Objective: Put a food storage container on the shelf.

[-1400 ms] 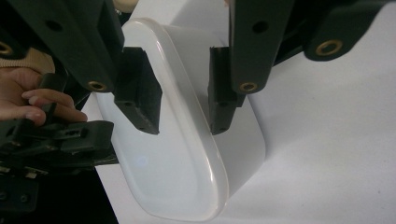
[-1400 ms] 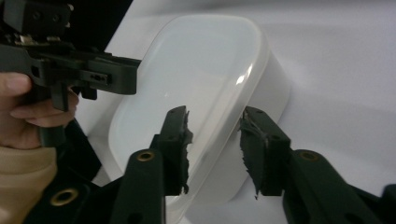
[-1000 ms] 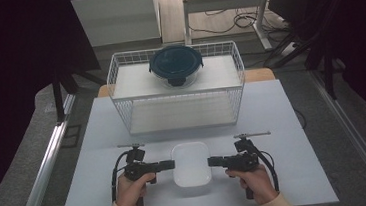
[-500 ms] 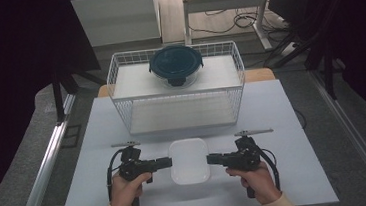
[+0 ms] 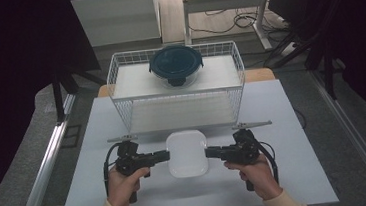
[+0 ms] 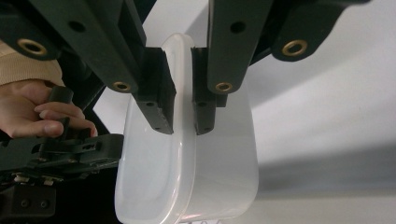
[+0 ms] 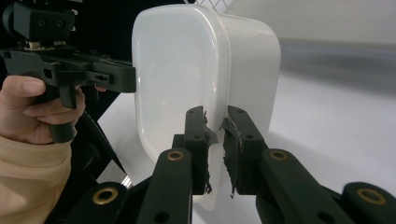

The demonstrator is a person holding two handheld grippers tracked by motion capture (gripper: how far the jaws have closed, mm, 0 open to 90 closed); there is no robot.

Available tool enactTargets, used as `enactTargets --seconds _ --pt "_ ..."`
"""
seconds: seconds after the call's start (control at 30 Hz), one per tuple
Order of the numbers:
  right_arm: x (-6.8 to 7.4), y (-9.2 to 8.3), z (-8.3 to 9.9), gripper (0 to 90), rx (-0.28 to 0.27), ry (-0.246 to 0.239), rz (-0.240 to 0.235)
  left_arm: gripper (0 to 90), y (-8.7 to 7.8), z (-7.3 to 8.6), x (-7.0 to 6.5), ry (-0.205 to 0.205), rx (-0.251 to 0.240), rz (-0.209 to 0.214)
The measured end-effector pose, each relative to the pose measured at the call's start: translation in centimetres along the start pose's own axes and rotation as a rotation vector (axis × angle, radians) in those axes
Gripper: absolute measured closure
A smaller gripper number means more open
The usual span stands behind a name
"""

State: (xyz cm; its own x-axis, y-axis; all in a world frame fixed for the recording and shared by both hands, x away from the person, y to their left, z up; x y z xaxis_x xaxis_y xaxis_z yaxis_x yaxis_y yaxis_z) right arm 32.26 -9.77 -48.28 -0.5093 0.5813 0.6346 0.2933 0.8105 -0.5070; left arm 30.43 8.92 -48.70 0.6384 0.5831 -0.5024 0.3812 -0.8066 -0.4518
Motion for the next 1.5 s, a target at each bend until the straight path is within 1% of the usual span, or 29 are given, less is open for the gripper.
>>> enactTargets --seconds 0.07,0.23,0.33,0.43,0.63,0.7,0.83,0.9,1.03,1.17,1.3,1.33,1.4,1.5 --pt "0.1 0.0 -0.7 79.0 -0.002 -0.005 0.002 80.0 0.0 -0.6 0.2 0.000 0.001 -0.003" --pt "0.5 -0.4 -2.3 79.0 -0.012 -0.023 0.002 80.0 -0.4 -2.6 0.1 0.021 -0.011 -0.004" --pt "1.0 -0.8 -3.7 79.1 -0.032 -0.037 -0.001 80.0 -0.8 -3.9 0.0 0.030 -0.019 0.002" --pt "1.6 -1.2 -4.7 79.1 -0.043 -0.045 -0.006 80.0 -1.3 -5.3 -0.3 0.042 -0.032 0.005" --pt "2.9 -2.0 -6.8 79.1 -0.065 -0.073 -0.007 79.9 -2.3 -7.4 -0.9 0.064 -0.053 0.003" --pt "3.3 -2.2 -7.3 79.1 -0.064 -0.075 -0.007 80.0 -2.5 -7.9 -1.0 0.069 -0.058 0.005" --pt "3.9 -2.9 -8.5 79.0 -0.072 -0.102 0.006 80.0 -2.8 -9.2 -1.4 0.086 -0.068 0.010" --pt "4.2 -3.2 -9.1 79.0 -0.073 -0.105 0.008 80.0 -2.9 -9.9 -1.4 0.093 -0.069 0.011" --pt "4.4 -3.6 -10.2 79.1 -0.076 -0.102 0.004 80.0 -3.1 -11.2 -1.5 0.092 -0.071 0.021" --pt "4.7 -3.9 -11.5 79.1 -0.077 -0.096 -0.004 80.2 -3.5 -12.8 -1.5 0.086 -0.079 0.043" --pt "5.5 -4.2 -13.0 79.0 -0.079 -0.110 0.001 80.1 -4.0 -14.1 -1.4 0.079 -0.091 0.053" --pt "5.6 -4.3 -13.3 79.0 -0.078 -0.109 -0.002 80.2 -4.0 -14.4 -1.4 0.075 -0.093 0.058" --pt "5.9 -4.4 -14.0 79.0 -0.077 -0.106 -0.007 80.2 -4.2 -15.0 -1.3 0.080 -0.091 0.059" --pt "6.2 -4.5 -14.8 78.9 -0.070 -0.117 0.007 80.2 -4.6 -15.8 -1.3 0.083 -0.093 0.059"
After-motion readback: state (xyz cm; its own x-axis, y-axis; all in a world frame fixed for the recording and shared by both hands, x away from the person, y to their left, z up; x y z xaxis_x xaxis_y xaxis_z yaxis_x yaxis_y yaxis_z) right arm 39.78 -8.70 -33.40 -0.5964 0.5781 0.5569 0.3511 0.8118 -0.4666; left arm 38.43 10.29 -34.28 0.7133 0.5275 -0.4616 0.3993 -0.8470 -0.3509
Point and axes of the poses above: each handheld gripper's, and its own axes: y roughly forward along the jaws, z roughly out of its underside, x roughly to its left, the point moved 9 cm from there along y, roughly forward along the jaws, and after that the axes turned 9 degrees about y, right-handed, at the moved point
